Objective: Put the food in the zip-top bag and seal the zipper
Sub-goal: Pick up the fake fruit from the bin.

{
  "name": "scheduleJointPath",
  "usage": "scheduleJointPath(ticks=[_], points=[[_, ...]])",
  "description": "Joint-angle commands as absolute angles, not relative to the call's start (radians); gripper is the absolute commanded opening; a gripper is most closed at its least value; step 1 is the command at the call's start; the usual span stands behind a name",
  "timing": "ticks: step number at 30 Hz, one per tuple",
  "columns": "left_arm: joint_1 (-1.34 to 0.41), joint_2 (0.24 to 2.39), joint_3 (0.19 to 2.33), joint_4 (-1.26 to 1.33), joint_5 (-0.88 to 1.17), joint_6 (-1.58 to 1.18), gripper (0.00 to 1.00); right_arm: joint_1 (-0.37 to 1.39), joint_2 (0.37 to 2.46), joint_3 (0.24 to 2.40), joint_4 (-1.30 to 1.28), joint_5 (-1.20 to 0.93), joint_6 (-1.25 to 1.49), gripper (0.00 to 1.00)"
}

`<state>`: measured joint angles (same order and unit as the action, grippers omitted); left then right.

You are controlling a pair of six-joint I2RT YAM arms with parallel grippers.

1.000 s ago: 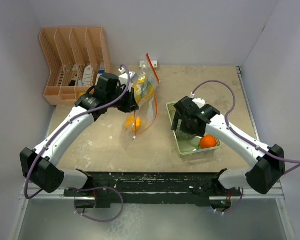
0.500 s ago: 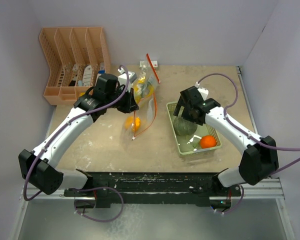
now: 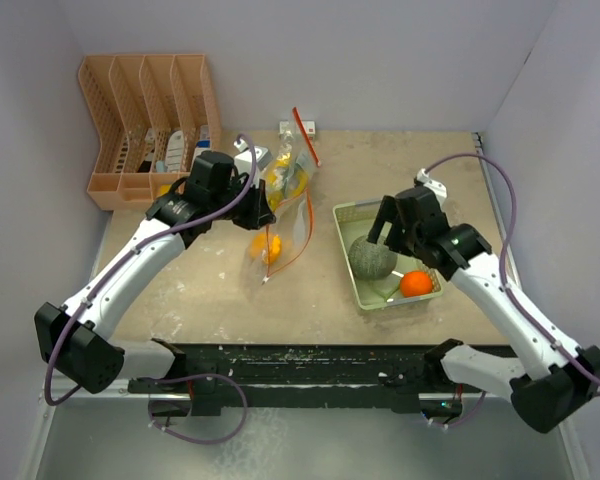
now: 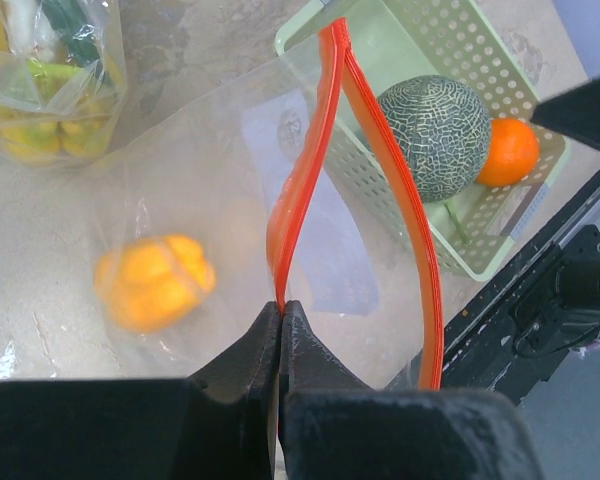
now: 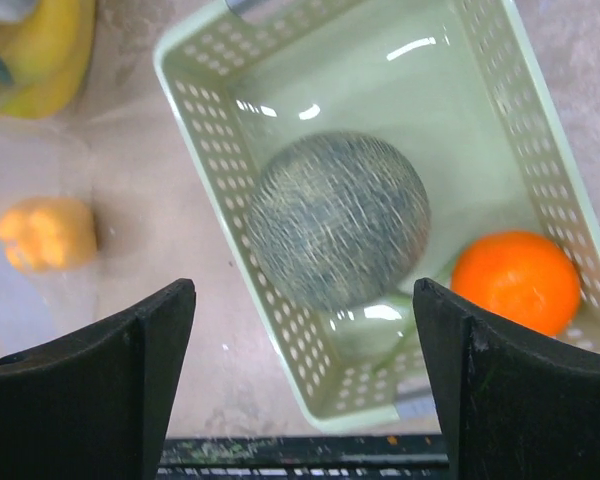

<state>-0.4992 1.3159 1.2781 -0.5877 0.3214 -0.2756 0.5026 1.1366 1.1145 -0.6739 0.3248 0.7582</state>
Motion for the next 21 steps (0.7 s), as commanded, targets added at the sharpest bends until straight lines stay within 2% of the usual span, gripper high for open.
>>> scheduleJointPath(ticks=[1, 4, 6, 15, 21], points=[[-0.502, 1.303, 1.280, -0.535, 0.326, -0.288, 0.00, 0.499, 1.029, 1.039, -0.824, 0.264, 0.810, 0.87], [-0.502, 1.317, 1.285, -0.526, 0.332, -0.289, 0.00, 0.499, 0.984, 1.016, -0.839, 0.250, 0.826, 0.81], [-0.502, 1.322, 1.285, -0.521, 0.336, -0.291, 0.00, 0.499, 0.992, 0.976, -0.845, 0.240, 0.817, 0.80], [-0.502, 1.308, 1.287, -0.533, 0.317, -0.298, 0.00, 0.499, 1.143, 0.880, -0.728, 0.154, 0.802, 0.81], [-0.502, 1.295, 1.287, -0.544, 0.296, -0.296, 0.00, 0.499, 1.243, 0.904, -0.601, 0.199, 0.768, 0.82]])
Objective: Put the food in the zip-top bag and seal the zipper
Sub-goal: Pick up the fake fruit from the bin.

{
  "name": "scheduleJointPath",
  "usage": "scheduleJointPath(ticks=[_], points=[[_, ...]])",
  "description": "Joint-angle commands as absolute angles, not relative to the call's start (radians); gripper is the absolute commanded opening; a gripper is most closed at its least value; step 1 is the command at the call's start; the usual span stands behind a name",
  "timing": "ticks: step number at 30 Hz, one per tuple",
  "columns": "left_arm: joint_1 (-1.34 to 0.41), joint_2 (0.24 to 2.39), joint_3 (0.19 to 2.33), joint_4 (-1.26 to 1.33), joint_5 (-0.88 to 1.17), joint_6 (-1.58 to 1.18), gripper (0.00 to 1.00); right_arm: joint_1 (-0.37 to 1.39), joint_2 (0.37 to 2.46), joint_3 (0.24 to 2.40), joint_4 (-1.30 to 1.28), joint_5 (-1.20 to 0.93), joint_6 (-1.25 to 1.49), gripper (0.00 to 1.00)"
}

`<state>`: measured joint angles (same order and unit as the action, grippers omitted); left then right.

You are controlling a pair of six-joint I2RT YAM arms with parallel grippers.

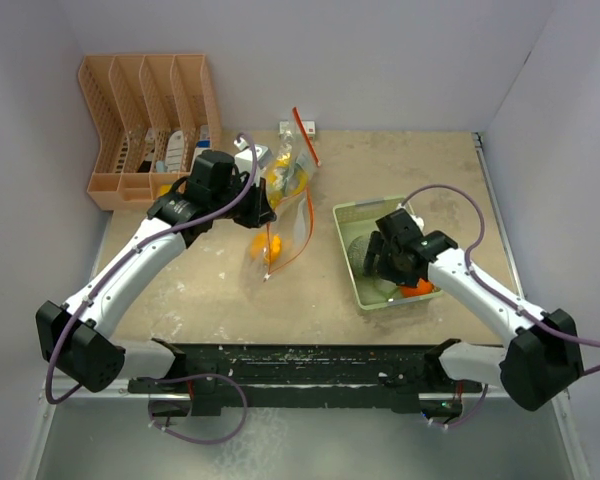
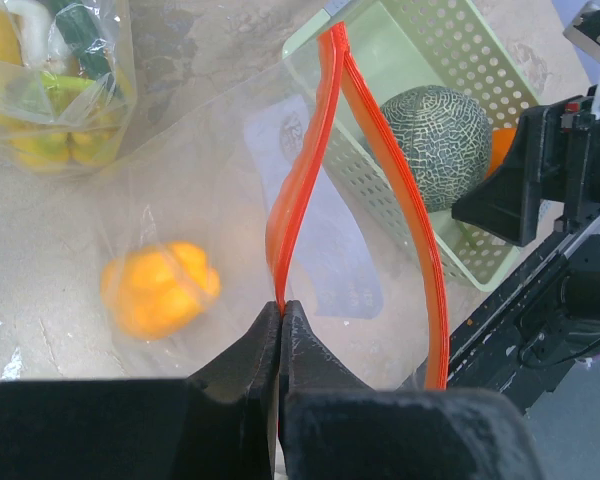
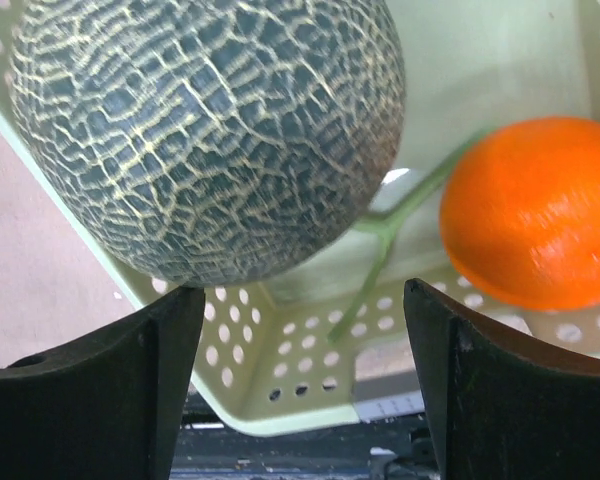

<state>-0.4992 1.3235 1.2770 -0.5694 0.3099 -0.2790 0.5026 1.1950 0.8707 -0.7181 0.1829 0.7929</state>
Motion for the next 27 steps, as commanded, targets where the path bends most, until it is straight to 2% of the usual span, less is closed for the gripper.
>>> scheduleJointPath(ticks=[1, 8, 13, 17, 21, 27], points=[[-0.502, 1.296, 1.288, -0.545, 0.297, -0.296, 0.00, 0.497, 1.271, 0.919, -0.579, 0.215, 0.760, 0.83], [-0.502, 1.307, 1.310, -0.558, 0.288, -0.285, 0.00, 0.490, 1.458, 1.041, -0.438, 0.360, 0.694, 0.85], [-0.502, 1.301, 1.312, -0.570, 0.284, -0.283, 0.00, 0.489, 1.487, 1.087, -0.409, 0.357, 0.671, 0.85], [-0.502, 1.290, 1.304, -0.570, 0.275, -0.279, 0.00, 0.488, 1.483, 1.038, -0.403, 0.336, 0.693, 0.84], [-0.502, 1.293, 1.297, -0.566, 0.278, -0.275, 0.00, 0.488, 1.479, 0.959, -0.371, 0.311, 0.730, 0.82], [-0.502, 1.305, 1.298, -0.559, 0.294, -0.274, 0.00, 0.488, 1.524, 0.950, -0.331, 0.263, 0.744, 0.71]])
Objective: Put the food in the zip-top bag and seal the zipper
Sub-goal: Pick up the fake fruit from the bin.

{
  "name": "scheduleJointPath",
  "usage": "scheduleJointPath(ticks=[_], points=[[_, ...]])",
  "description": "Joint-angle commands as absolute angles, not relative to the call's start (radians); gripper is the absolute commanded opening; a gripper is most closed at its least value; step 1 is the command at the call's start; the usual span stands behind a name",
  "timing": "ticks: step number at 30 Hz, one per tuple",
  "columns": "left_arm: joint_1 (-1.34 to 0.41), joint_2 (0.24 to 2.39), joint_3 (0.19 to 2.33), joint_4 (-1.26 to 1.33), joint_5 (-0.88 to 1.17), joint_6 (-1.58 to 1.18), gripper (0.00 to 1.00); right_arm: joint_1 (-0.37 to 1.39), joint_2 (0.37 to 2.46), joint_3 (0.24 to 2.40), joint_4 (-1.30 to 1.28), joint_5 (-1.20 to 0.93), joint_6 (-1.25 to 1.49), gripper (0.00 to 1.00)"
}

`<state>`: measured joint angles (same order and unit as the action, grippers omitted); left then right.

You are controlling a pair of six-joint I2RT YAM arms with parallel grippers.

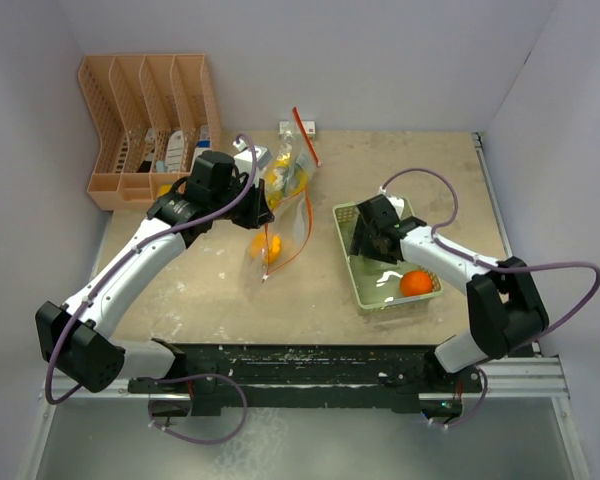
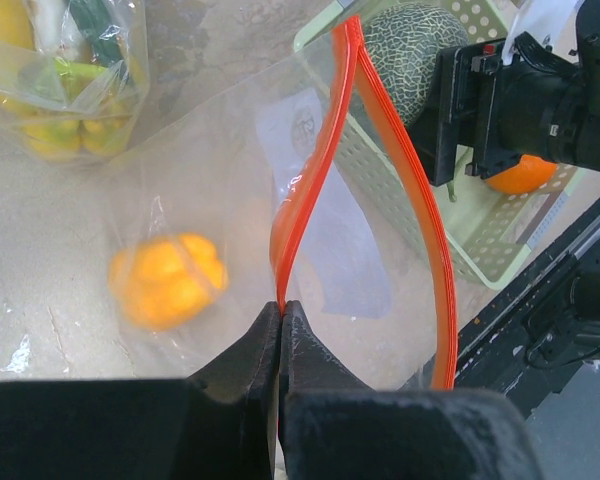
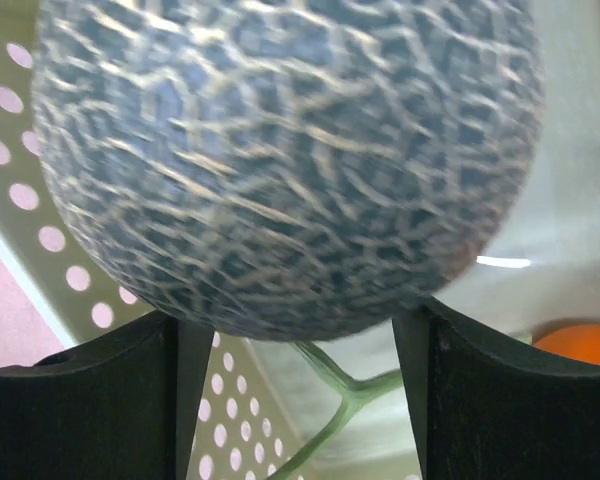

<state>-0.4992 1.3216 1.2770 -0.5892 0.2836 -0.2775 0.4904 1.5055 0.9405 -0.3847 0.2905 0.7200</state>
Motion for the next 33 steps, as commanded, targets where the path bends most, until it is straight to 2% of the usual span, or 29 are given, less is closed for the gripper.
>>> scheduleJointPath(ticks=[1, 7, 9, 19, 29, 33], points=[[-0.502, 1.305, 1.299, -0.561, 0.294, -0.274, 0.00, 0.488, 1.533, 0.953, -0.328, 0.248, 0.743, 0.70], [-0.502, 1.293, 1.286, -0.566, 0.287, -0.271, 0.00, 0.489, 1.555, 0.916, -0.310, 0.252, 0.773, 0.65], [-0.502, 1.290, 1.280, -0.567, 0.287, -0.271, 0.00, 0.488, 1.558, 0.896, -0.289, 0.246, 0.783, 0.59], [-0.500, 1.306, 1.296, -0.573, 0.293, -0.263, 0.00, 0.488, 1.508, 0.833, -0.234, 0.237, 0.796, 0.00], [-0.500, 1.313, 1.316, -0.571, 0.290, -0.255, 0.00, 0.487, 1.164, 0.953, -0.358, 0.258, 0.695, 0.00], [-0.500, 1.310, 1.311, -0.566, 0.290, -0.256, 0.00, 0.489, 1.095, 1.077, -0.381, 0.185, 0.625, 0.00]])
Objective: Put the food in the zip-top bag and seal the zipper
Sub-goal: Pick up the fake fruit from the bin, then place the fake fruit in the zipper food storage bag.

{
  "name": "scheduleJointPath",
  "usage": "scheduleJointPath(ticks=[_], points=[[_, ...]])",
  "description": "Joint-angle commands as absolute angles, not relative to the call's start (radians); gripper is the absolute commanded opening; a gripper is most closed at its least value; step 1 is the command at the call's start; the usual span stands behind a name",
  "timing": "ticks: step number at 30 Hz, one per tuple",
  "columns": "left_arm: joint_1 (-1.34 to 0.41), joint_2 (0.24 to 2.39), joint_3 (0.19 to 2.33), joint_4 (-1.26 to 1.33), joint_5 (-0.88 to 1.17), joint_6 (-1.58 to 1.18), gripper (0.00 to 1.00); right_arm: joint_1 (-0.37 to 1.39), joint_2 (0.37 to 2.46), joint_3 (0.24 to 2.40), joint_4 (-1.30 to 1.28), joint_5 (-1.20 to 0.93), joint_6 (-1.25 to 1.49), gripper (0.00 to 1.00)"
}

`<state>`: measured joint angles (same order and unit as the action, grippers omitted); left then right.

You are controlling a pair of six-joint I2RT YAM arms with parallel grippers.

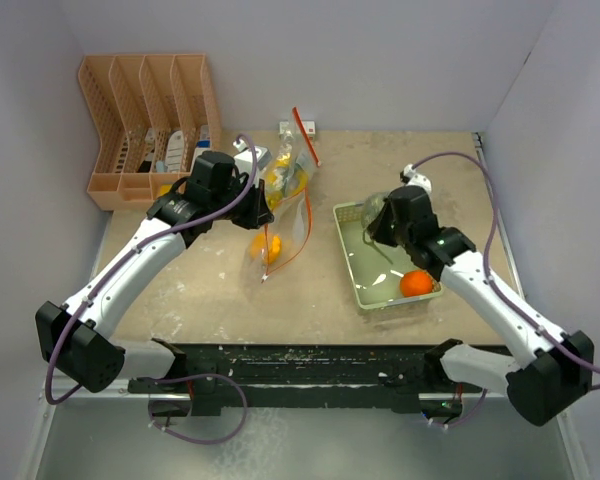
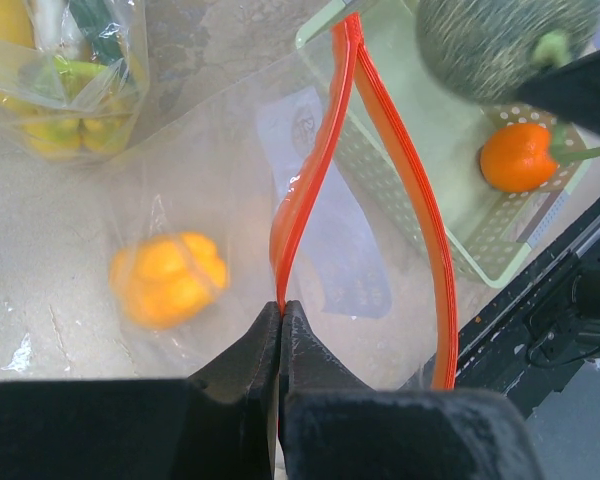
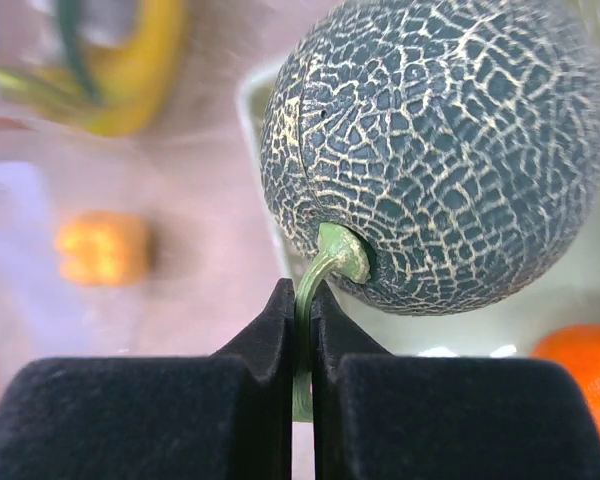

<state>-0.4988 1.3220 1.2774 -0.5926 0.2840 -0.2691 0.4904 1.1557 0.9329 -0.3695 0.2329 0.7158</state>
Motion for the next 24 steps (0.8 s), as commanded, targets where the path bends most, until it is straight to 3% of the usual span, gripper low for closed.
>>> scheduleJointPath(ticks=[1, 6, 13, 18, 24], points=[[-0.500, 1.309, 1.309, -0.563, 0.291, -0.256, 0.00, 0.488, 1.093, 1.111, -0.381, 0.144, 0.609, 0.00], [-0.500, 1.309, 1.308, -0.553, 0.297, -0.263, 0.00, 0.489, 1.133, 1.268, -0.334, -0.102, 0.579, 0.00], [-0.500, 1.306, 1.306, -0.546, 0.299, -0.273, 0.00, 0.492, 1.205, 1.291, 0.054, -0.585, 0.761, 0.00], [-0.500, 1.305, 1.309, -0.546, 0.298, -0.279, 0.00, 0.514, 1.204, 1.220, 0.268, -0.710, 0.871, 0.00], [-0.500, 1.306, 1.321, -0.547, 0.293, -0.282, 0.00, 0.613, 1.203, 1.162, 0.307, -0.742, 0.884, 0.00]])
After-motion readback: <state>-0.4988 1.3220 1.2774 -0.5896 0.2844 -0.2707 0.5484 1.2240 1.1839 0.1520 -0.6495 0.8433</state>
